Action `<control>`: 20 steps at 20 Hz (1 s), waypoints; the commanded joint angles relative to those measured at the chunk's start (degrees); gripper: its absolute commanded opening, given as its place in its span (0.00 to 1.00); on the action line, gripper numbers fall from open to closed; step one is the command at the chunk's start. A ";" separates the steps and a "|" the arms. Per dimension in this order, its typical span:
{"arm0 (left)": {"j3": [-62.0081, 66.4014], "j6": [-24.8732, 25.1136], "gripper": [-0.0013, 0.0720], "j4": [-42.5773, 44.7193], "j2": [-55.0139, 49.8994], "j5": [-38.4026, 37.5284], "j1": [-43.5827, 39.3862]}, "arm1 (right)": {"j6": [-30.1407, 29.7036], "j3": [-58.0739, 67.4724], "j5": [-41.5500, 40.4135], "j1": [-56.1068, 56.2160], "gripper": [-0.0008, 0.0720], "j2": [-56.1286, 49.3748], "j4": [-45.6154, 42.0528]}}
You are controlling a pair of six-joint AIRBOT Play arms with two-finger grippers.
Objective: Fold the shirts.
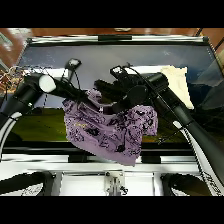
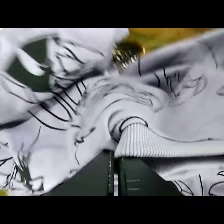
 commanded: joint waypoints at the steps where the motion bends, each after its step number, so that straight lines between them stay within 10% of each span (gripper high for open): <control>1: 5.18 1.64 0.09 -4.57 -0.74 -10.67 3.58 | 7.17 0.04 1.22 0.07 0.10 0.04 1.09; 11: 5.33 1.62 0.11 -7.67 -7.37 -16.31 4.09 | 15.74 0.04 5.38 0.13 0.10 -0.26 4.70; 13: 6.08 1.66 0.38 -7.63 -7.34 -16.37 4.15 | 16.26 0.04 5.35 0.13 0.10 -0.26 4.85; 16: 9.09 1.62 0.51 -7.63 -7.34 -16.85 5.49 | 17.00 0.04 5.20 0.13 0.10 -0.26 4.92; 18: 12.55 1.64 0.83 -7.56 -7.34 -19.50 7.04 | 17.27 0.04 4.68 0.13 0.10 -0.26 5.01; 20: 16.44 2.47 0.84 -7.41 -7.26 -24.24 9.46 | 17.25 0.02 3.89 0.13 0.10 -0.26 5.11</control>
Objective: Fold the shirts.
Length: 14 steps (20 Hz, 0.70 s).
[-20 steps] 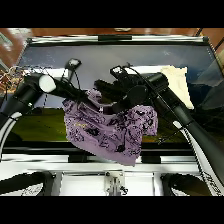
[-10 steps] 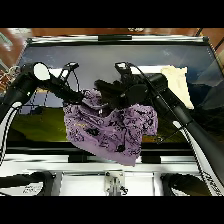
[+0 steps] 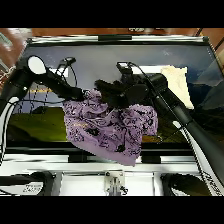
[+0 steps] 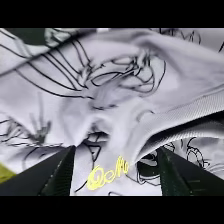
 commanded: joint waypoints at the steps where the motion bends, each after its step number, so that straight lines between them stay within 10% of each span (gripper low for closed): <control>1: 5.86 0.98 0.84 0.68 0.22 -7.13 3.91 | 0.42 0.04 -1.31 0.04 0.10 -0.04 0.26; 14: -3.85 -1.64 0.81 18.91 14.23 -5.46 20.24 | 0.42 0.02 -5.27 0.02 0.10 -0.04 0.26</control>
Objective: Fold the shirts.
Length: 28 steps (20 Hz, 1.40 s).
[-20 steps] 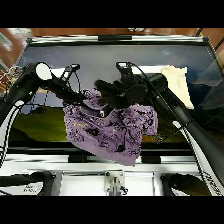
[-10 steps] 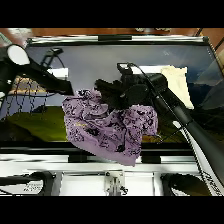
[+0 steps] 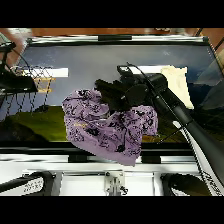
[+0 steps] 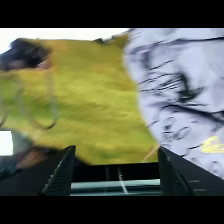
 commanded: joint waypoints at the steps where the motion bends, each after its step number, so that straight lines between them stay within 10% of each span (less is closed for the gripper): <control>1: -10.80 -0.26 0.81 4.11 6.10 6.51 2.21 | -0.02 0.04 -1.73 0.02 0.10 -0.04 -0.02; 5: -28.15 -0.11 0.82 1.18 11.19 19.21 8.11 | 0.00 0.04 -2.86 0.02 0.10 -0.04 -0.02; 11: -31.34 13.22 0.84 -21.38 6.73 24.76 23.63 | -0.04 0.02 -2.86 0.02 0.10 -0.04 -0.07; 28: -24.87 17.53 0.82 -14.73 -7.37 23.58 24.92 | -0.02 0.04 -2.97 0.02 0.10 -0.04 -0.87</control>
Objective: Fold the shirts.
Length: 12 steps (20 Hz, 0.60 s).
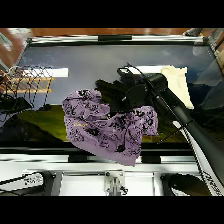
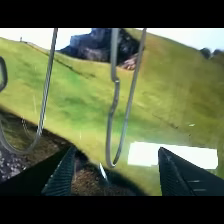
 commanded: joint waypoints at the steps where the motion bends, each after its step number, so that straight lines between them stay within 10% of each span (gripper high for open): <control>1: 0.46 0.22 0.82 -0.04 -4.09 -1.33 -0.24 | 0.02 0.04 0.02 0.02 0.10 -0.04 -0.09; 12: 0.33 -0.02 0.78 -0.11 -10.34 -2.95 -4.35 | 0.00 0.02 0.24 0.02 0.10 -0.04 -0.09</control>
